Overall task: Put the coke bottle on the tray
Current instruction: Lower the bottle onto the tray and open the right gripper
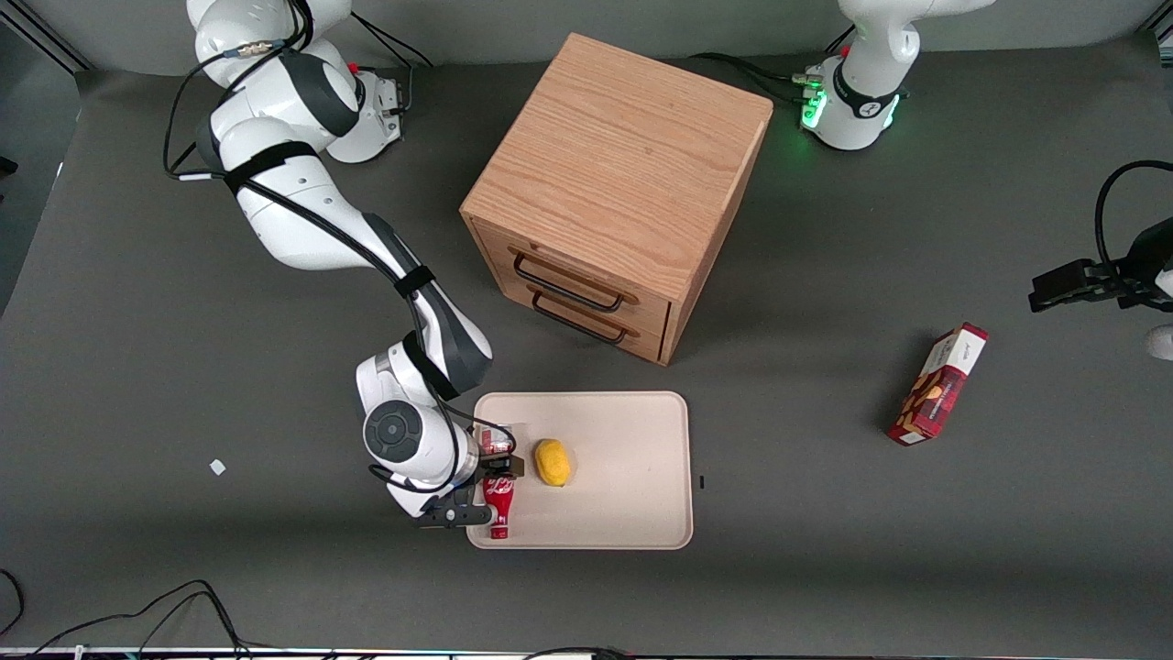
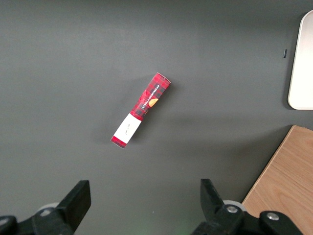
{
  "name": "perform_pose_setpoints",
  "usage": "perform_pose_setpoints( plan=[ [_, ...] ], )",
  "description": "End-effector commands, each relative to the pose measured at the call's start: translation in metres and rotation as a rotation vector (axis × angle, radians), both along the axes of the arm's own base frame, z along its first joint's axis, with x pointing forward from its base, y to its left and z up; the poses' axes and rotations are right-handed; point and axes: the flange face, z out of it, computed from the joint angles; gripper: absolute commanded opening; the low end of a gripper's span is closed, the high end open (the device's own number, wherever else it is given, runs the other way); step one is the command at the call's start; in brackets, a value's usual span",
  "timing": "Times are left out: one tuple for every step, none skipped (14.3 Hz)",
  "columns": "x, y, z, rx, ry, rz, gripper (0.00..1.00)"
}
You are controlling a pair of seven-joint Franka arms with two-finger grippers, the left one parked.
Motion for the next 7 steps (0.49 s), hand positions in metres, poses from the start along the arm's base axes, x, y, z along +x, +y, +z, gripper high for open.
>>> perform_pose_setpoints(
  plan=[
    [0.003,0.001,0.008,-0.007,-0.009,0.003,1.00],
    [0.004,0.001,0.009,-0.007,-0.009,0.003,1.00],
    [0.003,0.001,0.010,-0.005,-0.010,0.003,1.00],
    [0.004,0.000,0.011,-0.004,-0.010,0.001,1.00],
    [0.004,-0.002,0.012,-0.008,-0.003,-0.001,1.00],
    [0.003,-0.004,0.018,-0.014,0.014,-0.002,1.00],
    [0.003,-0.006,0.032,-0.019,0.025,-0.003,1.00]
  ],
)
